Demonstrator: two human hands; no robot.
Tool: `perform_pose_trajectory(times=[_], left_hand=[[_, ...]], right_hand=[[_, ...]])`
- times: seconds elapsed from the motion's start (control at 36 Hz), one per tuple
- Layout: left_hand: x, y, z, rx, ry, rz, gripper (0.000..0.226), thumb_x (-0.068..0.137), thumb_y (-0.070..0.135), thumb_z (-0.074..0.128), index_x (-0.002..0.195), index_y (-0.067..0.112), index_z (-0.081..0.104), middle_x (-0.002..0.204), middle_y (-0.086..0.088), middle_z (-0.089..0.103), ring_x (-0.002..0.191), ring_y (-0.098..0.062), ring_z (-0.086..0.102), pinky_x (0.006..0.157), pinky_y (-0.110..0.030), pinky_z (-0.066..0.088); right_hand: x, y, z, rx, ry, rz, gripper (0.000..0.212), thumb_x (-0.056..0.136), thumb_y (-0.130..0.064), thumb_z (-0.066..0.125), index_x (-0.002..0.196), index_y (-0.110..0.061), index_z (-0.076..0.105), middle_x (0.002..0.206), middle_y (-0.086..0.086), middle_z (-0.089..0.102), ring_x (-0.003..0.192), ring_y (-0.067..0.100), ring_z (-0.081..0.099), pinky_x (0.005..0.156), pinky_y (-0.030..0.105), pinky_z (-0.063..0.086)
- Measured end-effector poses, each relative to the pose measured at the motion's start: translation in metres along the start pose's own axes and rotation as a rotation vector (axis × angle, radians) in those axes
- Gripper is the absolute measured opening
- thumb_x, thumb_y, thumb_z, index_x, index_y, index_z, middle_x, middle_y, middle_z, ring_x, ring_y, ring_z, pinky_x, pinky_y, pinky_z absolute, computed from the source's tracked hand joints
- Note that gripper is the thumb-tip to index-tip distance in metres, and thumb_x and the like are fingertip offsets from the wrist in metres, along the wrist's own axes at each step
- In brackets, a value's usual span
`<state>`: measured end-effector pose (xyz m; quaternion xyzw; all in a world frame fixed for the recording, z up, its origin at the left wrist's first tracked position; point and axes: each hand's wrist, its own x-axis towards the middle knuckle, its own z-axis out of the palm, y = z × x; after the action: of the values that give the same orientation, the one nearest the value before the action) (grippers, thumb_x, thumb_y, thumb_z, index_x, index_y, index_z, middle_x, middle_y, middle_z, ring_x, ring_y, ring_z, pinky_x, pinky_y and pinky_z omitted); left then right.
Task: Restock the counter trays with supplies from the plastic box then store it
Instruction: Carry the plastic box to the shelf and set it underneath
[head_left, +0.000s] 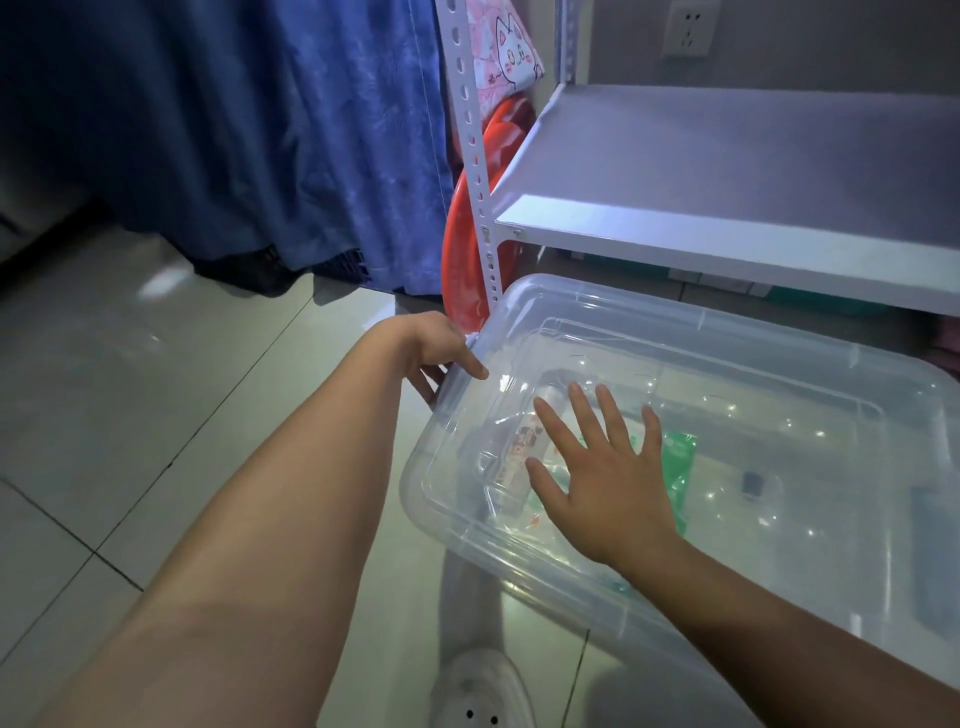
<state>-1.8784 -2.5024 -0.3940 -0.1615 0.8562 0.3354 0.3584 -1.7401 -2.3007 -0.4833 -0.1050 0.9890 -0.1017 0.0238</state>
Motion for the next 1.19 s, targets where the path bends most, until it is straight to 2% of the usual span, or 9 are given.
perform_pose_trajectory(times=[0.33, 0.42, 0.5, 0.67, 0.75, 0.89, 1.0, 1.08, 1.19], left_hand=[[0.006, 0.019, 0.004, 0.133, 0.041, -0.077, 0.046, 0.081, 0.005, 0.077, 0.123, -0.001, 0.058, 0.105, -0.015, 0.066, 0.088, -0.035, 0.069, 0.060, -0.052, 0.061], [0.011, 0.030, 0.013, 0.188, 0.093, -0.051, 0.061, 0.082, 0.012, 0.076, 0.135, 0.010, 0.048, 0.120, -0.012, 0.060, 0.100, -0.035, 0.064, 0.073, -0.053, 0.061], [0.022, 0.043, 0.030, 0.294, 0.314, 0.178, 0.095, 0.083, 0.029, 0.075, 0.155, 0.031, 0.013, 0.156, -0.011, 0.028, 0.136, -0.043, 0.038, 0.106, -0.057, 0.041], [0.034, 0.072, 0.091, 0.570, 0.437, 0.514, 0.082, 0.093, 0.051, 0.054, 0.155, 0.042, 0.002, 0.167, -0.005, -0.002, 0.152, -0.032, -0.001, 0.120, -0.053, 0.008], [0.033, 0.087, 0.130, 0.683, 0.408, 0.651, 0.074, 0.094, 0.061, 0.043, 0.156, 0.041, 0.007, 0.167, -0.004, -0.002, 0.153, -0.030, -0.002, 0.121, -0.053, 0.003], [0.014, 0.099, 0.209, 0.771, 0.344, 0.867, 0.071, 0.090, 0.072, 0.014, 0.155, 0.044, 0.008, 0.167, -0.003, 0.003, 0.153, -0.026, -0.001, 0.121, -0.053, -0.005], [0.000, 0.102, 0.253, 0.833, 0.391, 0.936, 0.069, 0.092, 0.070, 0.004, 0.155, 0.043, 0.004, 0.167, -0.003, 0.003, 0.153, -0.025, -0.001, 0.120, -0.055, -0.007], [0.000, 0.104, 0.260, 0.823, 0.412, 0.952, 0.067, 0.093, 0.070, 0.005, 0.155, 0.045, 0.003, 0.167, -0.003, 0.003, 0.154, -0.025, -0.001, 0.120, -0.055, -0.005], [0.002, 0.104, 0.262, 0.807, 0.440, 0.965, 0.067, 0.093, 0.070, 0.005, 0.155, 0.045, 0.005, 0.167, -0.002, 0.006, 0.154, -0.025, 0.002, 0.121, -0.056, -0.003]], right_hand=[[0.001, 0.002, -0.004, 0.034, -0.005, 0.011, 0.067, 0.092, -0.071, 0.012, 0.153, -0.045, 0.018, 0.165, -0.003, 0.008, 0.153, 0.025, 0.003, 0.117, 0.062, -0.007], [-0.001, 0.003, -0.008, 0.048, -0.010, 0.013, 0.066, 0.093, -0.069, 0.014, 0.153, -0.044, 0.018, 0.165, -0.003, 0.008, 0.153, 0.025, 0.001, 0.117, 0.060, -0.013], [-0.002, 0.005, -0.013, 0.029, -0.050, -0.014, 0.064, 0.095, -0.067, 0.011, 0.154, -0.044, 0.002, 0.165, -0.005, -0.008, 0.151, 0.024, -0.013, 0.115, 0.058, -0.019], [-0.039, 0.055, -0.042, 0.063, -0.175, -0.057, 0.064, 0.093, -0.068, 0.014, 0.153, -0.048, 0.004, 0.165, -0.009, -0.012, 0.150, 0.019, -0.019, 0.116, 0.057, -0.016], [-0.072, 0.112, -0.061, 0.095, -0.141, 0.106, 0.070, 0.087, -0.070, 0.021, 0.152, -0.047, 0.009, 0.166, -0.007, -0.003, 0.151, 0.018, -0.014, 0.119, 0.053, -0.009], [-0.109, 0.210, -0.096, 0.232, -0.037, 0.640, 0.092, 0.081, -0.063, 0.063, 0.154, -0.036, 0.015, 0.165, 0.001, 0.011, 0.151, 0.024, 0.009, 0.119, 0.051, 0.016], [-0.123, 0.250, -0.111, 0.699, -0.180, 0.992, 0.115, 0.067, -0.052, 0.084, 0.156, -0.026, 0.016, 0.159, 0.008, 0.029, 0.139, 0.031, 0.036, 0.111, 0.050, 0.036], [-0.122, 0.254, -0.113, 1.080, -0.334, 1.107, 0.087, 0.075, -0.030, 0.083, 0.146, -0.014, 0.035, 0.138, 0.013, 0.052, 0.115, 0.032, 0.056, 0.098, 0.052, 0.048], [-0.112, 0.260, -0.112, 1.208, -0.512, 1.088, 0.055, 0.064, -0.024, 0.086, 0.113, -0.013, 0.065, 0.118, 0.013, 0.061, 0.098, 0.030, 0.061, 0.085, 0.043, 0.055]])
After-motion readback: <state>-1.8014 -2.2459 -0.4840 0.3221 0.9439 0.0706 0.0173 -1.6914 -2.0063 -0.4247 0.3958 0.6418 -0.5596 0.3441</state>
